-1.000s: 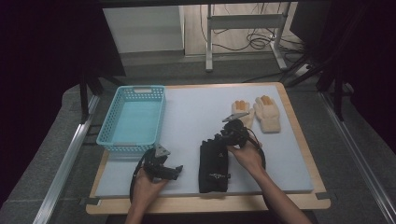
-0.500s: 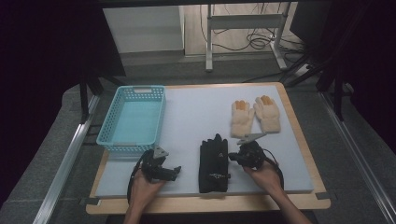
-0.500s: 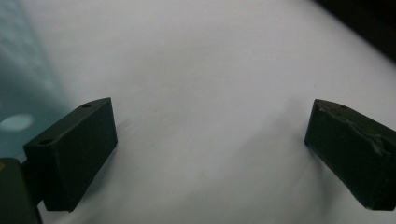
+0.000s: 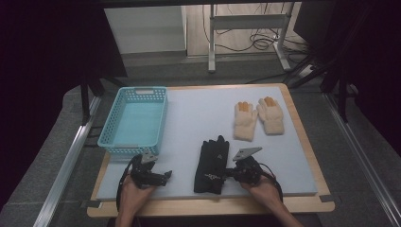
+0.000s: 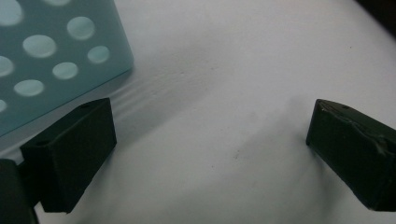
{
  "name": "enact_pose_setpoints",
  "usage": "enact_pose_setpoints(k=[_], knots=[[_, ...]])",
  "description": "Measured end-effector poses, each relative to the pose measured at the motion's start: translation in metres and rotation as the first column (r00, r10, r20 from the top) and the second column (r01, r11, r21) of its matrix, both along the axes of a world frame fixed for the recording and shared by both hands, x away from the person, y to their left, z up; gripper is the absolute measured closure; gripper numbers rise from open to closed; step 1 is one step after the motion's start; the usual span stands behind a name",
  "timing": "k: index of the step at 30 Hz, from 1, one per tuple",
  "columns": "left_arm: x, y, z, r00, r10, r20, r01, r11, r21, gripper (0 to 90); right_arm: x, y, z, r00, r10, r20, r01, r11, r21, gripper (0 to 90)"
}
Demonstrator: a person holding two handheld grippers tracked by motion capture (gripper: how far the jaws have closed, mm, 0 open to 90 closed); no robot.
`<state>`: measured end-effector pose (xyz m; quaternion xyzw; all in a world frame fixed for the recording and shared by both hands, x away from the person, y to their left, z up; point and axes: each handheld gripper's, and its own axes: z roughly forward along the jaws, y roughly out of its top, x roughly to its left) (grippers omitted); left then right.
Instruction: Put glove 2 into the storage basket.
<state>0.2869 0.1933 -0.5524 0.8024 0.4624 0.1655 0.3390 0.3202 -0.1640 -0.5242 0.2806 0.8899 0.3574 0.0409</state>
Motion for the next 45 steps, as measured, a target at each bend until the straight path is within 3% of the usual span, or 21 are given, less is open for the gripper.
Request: enact_pose_setpoints(k=[17,23,32,36,39,40,41,45], knots=[[0.0,0.0,-0.001,1.0,0.008,-0.003,-0.008,1.0,-0.002,1.5,0.034,0.056,-0.004,0.9986,-0.006,0.052,0.006,1.0,-0.005,87.3],[-0.001,-0.001,-0.001,0.9998,0.021,0.003,-0.021,0.9998,-0.006,1.4,0.038,0.061,-0.003,0.9979,0.001,0.064,0.0,1.0,-0.018,83.8],[-0.001,-0.001,-0.001,0.9998,0.021,0.002,-0.021,0.9998,-0.008,1.3,0.031,0.021,0.01,0.9937,-0.041,0.104,0.043,0.999,-0.015,67.7],[-0.001,-0.001,-0.001,0.9998,0.022,0.002,-0.022,0.9997,-0.01,1.4,0.033,-0.006,0.015,0.9877,-0.096,0.123,0.099,0.995,-0.018,52.9],[-0.001,-0.001,-0.001,0.9997,0.023,0.003,-0.023,0.9997,-0.012,1.5,0.034,-0.026,0.017,0.9779,-0.149,0.147,0.154,0.988,-0.025,40.7],[-0.001,-0.001,-0.001,0.9997,0.023,0.003,-0.023,0.9997,-0.012,1.6,0.034,-0.026,0.017,0.9779,-0.149,0.147,0.154,0.988,-0.025,40.7],[-0.002,-0.001,-0.002,0.9997,0.025,0.005,-0.025,0.9996,-0.013,1.7,0.036,-0.04,0.016,0.9731,-0.178,0.146,0.183,0.983,-0.023,32.3],[-0.001,-0.001,-0.002,0.9996,0.029,0.001,-0.029,0.9994,-0.017,1.5,0.038,-0.062,0.011,0.9584,-0.23,0.169,0.239,0.971,-0.03,23.3]])
